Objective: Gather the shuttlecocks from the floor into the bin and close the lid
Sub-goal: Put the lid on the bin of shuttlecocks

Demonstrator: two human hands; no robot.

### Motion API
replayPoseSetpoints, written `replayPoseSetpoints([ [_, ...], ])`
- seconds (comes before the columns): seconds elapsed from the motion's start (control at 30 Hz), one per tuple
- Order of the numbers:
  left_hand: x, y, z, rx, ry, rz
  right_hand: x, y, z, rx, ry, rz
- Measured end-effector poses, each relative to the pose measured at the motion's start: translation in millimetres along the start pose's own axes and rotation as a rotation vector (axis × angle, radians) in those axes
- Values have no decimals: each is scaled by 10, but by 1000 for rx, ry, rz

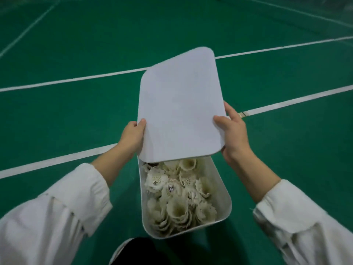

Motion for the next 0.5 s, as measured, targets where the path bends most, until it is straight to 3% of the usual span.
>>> replayPoseSetpoints([
  [0.07,-179,177,-181,-12,4,28,178,82,-164,3,45,17],
  [0.3,-696,991,-459,-363,-149,53,733,328,-816,-97,358,119],
  [0.5,-939,1210,-320,-332,-296,101,1068,462,-1060,-80,355,169],
])
Point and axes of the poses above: each hand's wrist, its own y-axis away from the middle knuckle, its own z-axis out of the palm, x = y × z, the point moved 3 cm from there along -y, towards the middle knuckle, and after that the axes turned 9 degrees about x, right-handed, at the moved point
